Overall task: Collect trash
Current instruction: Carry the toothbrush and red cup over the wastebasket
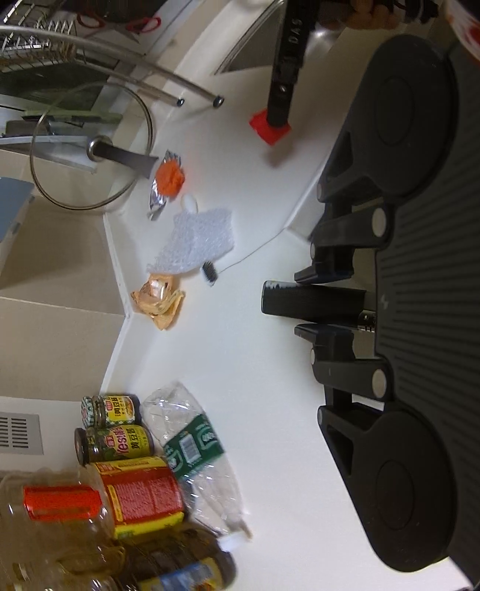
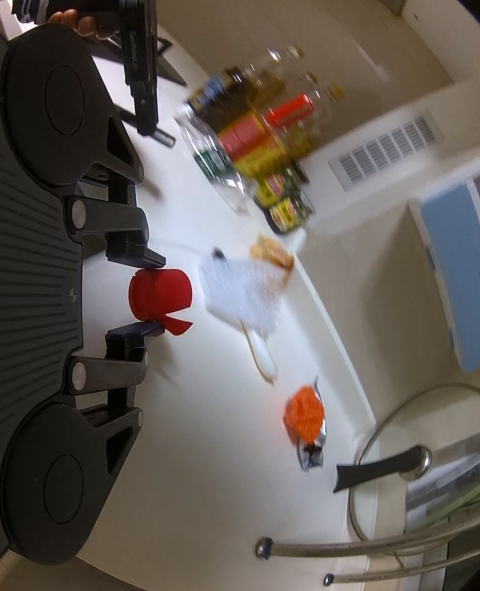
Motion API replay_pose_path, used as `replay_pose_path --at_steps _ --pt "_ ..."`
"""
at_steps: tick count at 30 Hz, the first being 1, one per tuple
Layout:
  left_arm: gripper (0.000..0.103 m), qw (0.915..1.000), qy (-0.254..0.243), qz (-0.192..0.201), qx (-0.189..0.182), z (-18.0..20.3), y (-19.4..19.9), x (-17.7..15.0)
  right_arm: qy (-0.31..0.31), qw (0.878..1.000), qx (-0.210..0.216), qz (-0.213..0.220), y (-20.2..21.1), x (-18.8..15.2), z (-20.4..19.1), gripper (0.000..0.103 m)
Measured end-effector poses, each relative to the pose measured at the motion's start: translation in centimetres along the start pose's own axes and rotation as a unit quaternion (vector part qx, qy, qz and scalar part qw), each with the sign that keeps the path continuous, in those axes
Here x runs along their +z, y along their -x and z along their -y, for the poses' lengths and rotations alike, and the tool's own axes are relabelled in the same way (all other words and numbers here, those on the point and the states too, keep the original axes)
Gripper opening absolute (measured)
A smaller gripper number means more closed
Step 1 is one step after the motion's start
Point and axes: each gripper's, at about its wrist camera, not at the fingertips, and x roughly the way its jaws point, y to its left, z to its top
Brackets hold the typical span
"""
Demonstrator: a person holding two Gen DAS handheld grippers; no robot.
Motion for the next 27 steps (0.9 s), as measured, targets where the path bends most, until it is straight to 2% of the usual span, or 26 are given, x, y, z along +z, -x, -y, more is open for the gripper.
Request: replay_pose_path --at_steps 6,14,21,27 --pt "0.02 0.9997 0.017 -0.002 -0.015 0.3 2.9 -3.4 -0.001 1.0 0.021 -0.02 1.5 -3.7 -3.2 0.032" --pt "0.02 0.9987 0.035 -0.028 -0.024 0.6 4.5 -8.0 -0.001 0.998 0.018 -0.067 2.0 -8.9 -5.3 0.032" --pt "0.02 0.9965 0.051 -0.061 -0.027 0.9 3.1 -12.0 0.015 0.994 -0.001 -0.111 1.0 -13.2 -5.2 0.032" --pt "0.02 0.993 0.066 -0.096 -0.021 1.1 -0.2 -14.9 0.013 0.99 -0.013 -0.142 -1.1 -16.3 -4.0 0.032"
